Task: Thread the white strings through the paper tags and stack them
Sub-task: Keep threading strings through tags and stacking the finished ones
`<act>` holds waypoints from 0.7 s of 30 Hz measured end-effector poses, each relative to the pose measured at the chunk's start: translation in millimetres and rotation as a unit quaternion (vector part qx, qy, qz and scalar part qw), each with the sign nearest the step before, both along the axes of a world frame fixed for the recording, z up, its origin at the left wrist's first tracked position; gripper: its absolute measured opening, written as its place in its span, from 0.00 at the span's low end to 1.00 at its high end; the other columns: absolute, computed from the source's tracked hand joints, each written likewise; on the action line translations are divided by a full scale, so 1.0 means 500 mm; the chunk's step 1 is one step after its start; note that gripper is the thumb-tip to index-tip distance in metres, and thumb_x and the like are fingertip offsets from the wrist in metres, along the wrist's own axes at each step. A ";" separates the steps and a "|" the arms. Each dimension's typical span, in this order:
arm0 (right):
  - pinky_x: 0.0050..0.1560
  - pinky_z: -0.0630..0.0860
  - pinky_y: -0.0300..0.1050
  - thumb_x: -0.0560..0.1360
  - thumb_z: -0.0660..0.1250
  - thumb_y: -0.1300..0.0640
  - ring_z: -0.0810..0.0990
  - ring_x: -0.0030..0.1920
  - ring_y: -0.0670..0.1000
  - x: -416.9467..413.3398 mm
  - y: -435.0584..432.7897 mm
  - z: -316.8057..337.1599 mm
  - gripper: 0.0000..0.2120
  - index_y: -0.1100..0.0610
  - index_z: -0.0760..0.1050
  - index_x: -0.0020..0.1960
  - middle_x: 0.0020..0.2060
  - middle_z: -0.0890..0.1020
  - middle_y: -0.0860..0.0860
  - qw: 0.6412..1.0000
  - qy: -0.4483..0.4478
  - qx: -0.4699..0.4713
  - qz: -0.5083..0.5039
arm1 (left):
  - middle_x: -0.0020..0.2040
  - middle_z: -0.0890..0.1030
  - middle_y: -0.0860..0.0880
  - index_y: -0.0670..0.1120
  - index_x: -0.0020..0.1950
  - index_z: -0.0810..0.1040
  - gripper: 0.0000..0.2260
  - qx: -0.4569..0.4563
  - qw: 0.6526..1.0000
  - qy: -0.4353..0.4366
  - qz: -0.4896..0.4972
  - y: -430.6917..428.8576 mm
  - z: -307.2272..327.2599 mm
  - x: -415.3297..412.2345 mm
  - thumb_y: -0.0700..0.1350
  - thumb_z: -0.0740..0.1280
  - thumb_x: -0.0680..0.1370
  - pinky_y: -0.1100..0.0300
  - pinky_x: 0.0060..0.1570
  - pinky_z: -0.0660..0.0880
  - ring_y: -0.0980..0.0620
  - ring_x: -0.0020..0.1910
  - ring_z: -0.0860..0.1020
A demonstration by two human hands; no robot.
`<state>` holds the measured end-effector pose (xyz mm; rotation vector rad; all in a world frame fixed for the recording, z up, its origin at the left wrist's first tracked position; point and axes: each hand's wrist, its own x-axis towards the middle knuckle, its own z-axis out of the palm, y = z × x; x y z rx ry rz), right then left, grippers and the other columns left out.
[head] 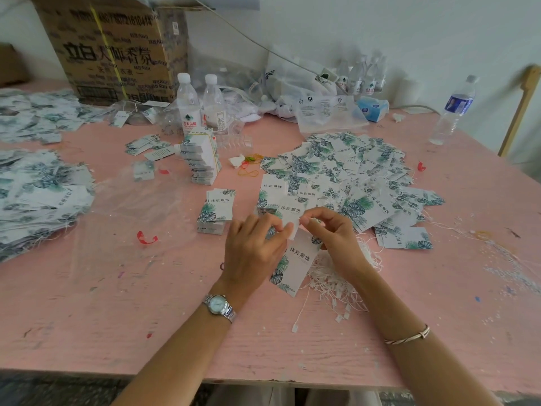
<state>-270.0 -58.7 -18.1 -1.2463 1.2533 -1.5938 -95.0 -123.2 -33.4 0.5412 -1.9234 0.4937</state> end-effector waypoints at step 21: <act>0.38 0.73 0.42 0.74 0.74 0.61 0.77 0.41 0.59 -0.005 -0.003 -0.002 0.04 0.54 0.84 0.42 0.43 0.84 0.53 0.999 0.006 -0.005 0.031 | 0.44 0.80 0.59 0.49 0.62 0.79 0.15 0.459 0.821 0.289 -0.180 -0.003 -0.018 -0.019 0.54 0.64 0.80 0.65 0.41 0.72 0.58 0.40 0.77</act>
